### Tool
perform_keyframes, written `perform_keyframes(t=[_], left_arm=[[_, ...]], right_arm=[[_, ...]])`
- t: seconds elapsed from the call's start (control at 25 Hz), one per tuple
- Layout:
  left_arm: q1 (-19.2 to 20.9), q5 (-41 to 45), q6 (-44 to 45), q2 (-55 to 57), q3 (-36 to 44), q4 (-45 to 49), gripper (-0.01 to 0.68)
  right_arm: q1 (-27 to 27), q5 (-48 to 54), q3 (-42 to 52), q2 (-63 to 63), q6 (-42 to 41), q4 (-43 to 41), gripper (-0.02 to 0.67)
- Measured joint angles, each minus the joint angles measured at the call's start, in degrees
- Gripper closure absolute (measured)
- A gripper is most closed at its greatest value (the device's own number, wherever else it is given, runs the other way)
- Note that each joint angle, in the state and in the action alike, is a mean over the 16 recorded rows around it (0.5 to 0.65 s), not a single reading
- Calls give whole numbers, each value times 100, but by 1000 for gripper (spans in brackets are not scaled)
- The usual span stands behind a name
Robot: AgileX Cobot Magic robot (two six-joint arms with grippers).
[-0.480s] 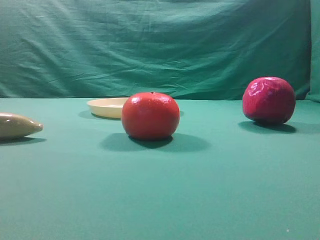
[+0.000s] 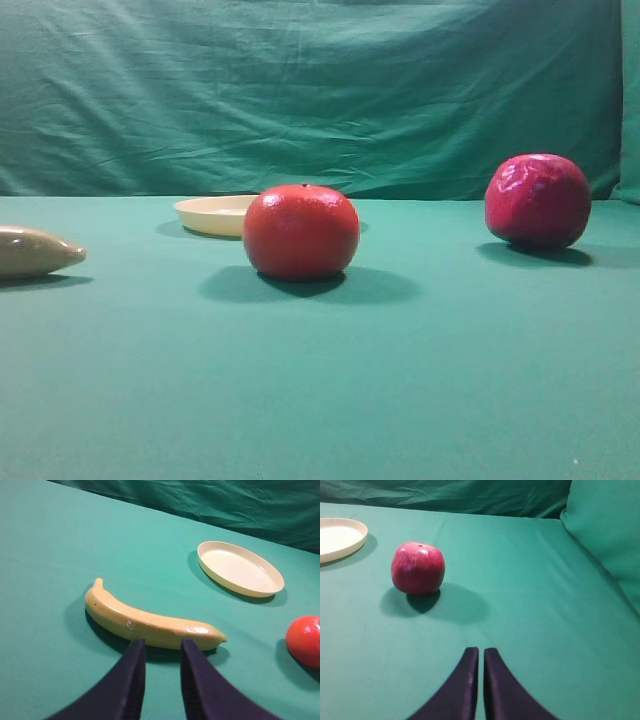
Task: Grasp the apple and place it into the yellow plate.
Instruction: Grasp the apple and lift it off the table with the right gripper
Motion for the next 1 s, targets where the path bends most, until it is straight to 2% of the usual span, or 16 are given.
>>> perform_keyframes(t=[0.36,0.68,1.0], left_arm=[[0,0,0,0,0,0,516],[0,0,0,0,0,0,516],[0,0,0,0,0,0,516]], right_arm=[[0,-97,1,0,-97,-159,649],[0,-1030,-37,2,124,-194,649],[0,-1333,-732,462,405,-25,649]])
